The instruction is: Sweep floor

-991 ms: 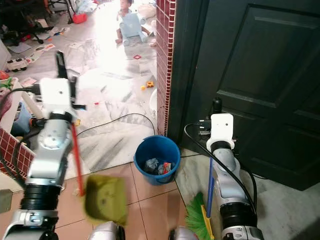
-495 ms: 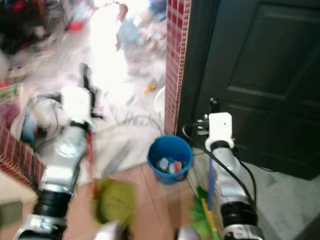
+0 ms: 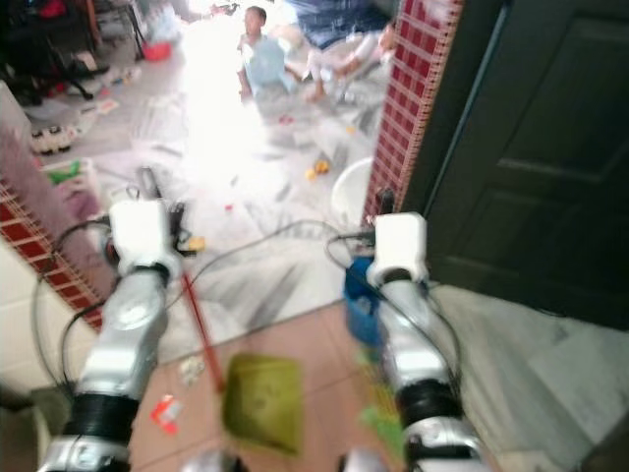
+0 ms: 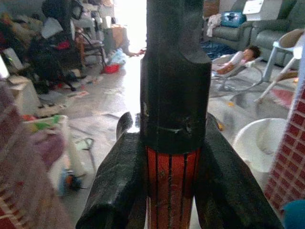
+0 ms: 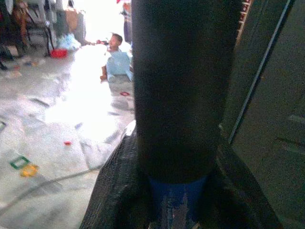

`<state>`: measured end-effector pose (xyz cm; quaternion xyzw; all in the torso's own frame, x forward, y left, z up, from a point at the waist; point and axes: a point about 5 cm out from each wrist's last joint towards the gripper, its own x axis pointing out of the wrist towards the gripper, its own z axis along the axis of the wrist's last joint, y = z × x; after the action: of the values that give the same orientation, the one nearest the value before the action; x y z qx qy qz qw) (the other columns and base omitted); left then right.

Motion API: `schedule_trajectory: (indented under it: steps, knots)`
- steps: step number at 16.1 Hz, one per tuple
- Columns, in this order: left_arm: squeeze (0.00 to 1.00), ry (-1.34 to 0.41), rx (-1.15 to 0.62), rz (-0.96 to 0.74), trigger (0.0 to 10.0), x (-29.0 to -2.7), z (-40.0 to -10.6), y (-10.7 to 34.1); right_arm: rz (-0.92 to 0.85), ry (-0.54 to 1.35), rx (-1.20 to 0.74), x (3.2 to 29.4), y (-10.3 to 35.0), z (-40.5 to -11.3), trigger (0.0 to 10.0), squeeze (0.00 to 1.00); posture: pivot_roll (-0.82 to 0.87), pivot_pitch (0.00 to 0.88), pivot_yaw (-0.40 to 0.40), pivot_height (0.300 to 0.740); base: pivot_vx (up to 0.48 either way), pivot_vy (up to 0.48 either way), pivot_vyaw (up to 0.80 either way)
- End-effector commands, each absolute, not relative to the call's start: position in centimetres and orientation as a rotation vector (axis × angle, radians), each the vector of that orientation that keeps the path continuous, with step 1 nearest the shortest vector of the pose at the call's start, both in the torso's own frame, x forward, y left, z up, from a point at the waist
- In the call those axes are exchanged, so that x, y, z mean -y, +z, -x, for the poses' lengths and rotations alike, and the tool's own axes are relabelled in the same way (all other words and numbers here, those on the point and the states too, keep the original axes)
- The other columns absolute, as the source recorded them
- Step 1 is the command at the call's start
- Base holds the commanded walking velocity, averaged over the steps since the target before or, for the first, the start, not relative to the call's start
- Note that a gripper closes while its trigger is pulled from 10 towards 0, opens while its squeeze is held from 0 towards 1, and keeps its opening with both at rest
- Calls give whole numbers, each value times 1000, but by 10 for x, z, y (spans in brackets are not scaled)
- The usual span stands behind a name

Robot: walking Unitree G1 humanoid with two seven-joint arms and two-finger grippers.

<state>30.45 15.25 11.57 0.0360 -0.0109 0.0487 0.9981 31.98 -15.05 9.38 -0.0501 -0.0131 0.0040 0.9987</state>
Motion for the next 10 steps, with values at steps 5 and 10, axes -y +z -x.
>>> schedule_trajectory:
  steps: [5, 10]
  knots:
    - [0, 112, -5, -42, 10000, -159, -296, 103, 61, -32, 57, 157, 94, -318, 10000, 0, -45, 0, 45, 740, 0, 0, 0]
    - [0, 121, -45, -40, 10000, -163, -287, 95, 39, -51, 26, 159, 83, -304, 10000, 0, -45, 0, 68, 740, 0, 0, 0]
